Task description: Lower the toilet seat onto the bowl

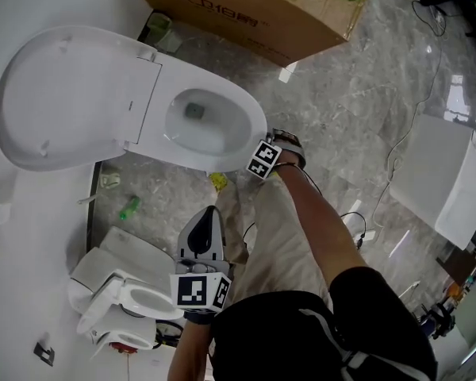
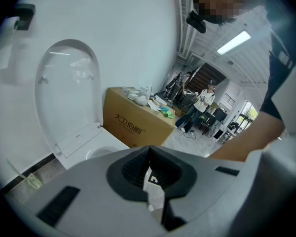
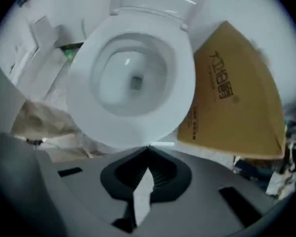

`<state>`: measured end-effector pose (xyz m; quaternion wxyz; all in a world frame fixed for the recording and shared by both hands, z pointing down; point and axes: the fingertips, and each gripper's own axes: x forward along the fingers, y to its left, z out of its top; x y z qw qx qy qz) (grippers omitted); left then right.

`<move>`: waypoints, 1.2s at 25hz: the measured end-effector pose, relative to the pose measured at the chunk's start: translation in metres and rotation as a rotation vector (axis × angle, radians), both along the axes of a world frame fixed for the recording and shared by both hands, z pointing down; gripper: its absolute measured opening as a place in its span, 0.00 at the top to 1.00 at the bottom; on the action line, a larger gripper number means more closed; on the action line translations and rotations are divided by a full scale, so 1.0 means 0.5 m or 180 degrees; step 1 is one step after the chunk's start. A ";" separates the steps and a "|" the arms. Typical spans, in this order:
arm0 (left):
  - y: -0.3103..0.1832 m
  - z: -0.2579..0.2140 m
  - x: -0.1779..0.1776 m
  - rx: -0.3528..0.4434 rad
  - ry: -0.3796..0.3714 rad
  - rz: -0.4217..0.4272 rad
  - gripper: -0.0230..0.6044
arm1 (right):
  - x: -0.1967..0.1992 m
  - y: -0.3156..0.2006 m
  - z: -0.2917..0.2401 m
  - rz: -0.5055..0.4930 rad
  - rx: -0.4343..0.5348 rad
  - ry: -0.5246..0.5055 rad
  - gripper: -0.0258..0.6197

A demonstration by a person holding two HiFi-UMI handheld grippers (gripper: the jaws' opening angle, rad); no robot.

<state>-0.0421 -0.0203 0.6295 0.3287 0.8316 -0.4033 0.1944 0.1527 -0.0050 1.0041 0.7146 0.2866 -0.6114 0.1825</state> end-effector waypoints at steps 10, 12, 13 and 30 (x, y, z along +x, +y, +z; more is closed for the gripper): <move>-0.035 -0.142 -0.010 0.0277 -0.0014 0.0353 0.94 | -0.107 0.003 -0.307 0.0270 0.0392 -0.0696 0.97; -0.052 -0.179 -0.017 0.0413 -0.0008 0.0365 0.94 | -0.140 -0.003 -0.395 0.0228 0.0526 -0.0962 0.97; -0.064 -0.196 -0.023 0.0481 -0.0019 0.0351 0.94 | -0.155 -0.014 -0.441 0.0231 0.0615 -0.1105 0.97; -0.145 -0.502 -0.089 0.1401 0.0297 0.0236 0.94 | -0.319 -0.182 -1.251 0.0268 0.2815 -0.2533 0.97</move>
